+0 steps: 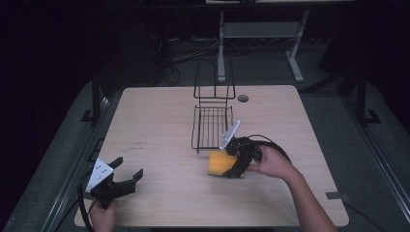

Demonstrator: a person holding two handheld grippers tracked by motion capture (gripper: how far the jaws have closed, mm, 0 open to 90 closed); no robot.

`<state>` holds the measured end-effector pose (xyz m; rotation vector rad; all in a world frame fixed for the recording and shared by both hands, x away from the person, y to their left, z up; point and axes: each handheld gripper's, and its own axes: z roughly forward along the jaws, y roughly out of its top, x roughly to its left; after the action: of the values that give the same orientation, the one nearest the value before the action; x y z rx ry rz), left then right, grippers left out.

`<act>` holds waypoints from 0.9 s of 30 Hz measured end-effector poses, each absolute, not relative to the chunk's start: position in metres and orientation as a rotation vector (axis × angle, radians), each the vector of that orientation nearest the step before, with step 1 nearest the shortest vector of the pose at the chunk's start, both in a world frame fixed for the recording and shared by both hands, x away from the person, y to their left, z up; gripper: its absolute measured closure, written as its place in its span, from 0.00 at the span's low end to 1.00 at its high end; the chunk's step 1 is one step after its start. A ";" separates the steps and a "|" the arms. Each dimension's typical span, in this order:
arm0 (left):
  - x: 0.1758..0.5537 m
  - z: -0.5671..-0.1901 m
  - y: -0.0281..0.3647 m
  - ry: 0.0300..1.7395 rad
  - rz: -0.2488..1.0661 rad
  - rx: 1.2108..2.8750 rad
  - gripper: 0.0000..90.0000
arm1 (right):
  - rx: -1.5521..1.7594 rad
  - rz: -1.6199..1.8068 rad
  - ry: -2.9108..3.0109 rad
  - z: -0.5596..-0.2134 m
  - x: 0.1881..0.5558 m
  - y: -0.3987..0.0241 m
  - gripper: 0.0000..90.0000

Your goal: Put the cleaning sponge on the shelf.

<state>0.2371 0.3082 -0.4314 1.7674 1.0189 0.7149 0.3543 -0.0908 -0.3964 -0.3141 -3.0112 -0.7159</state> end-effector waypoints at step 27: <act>0.236 -0.432 0.310 1.029 0.720 1.766 0.15 | -0.303 -0.716 -2.999 -0.384 0.385 -0.074 0.22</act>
<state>0.2360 0.3100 -0.4317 1.7658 1.0290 0.7200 0.3846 -0.0736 -0.3845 -0.3025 -2.9994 -0.7156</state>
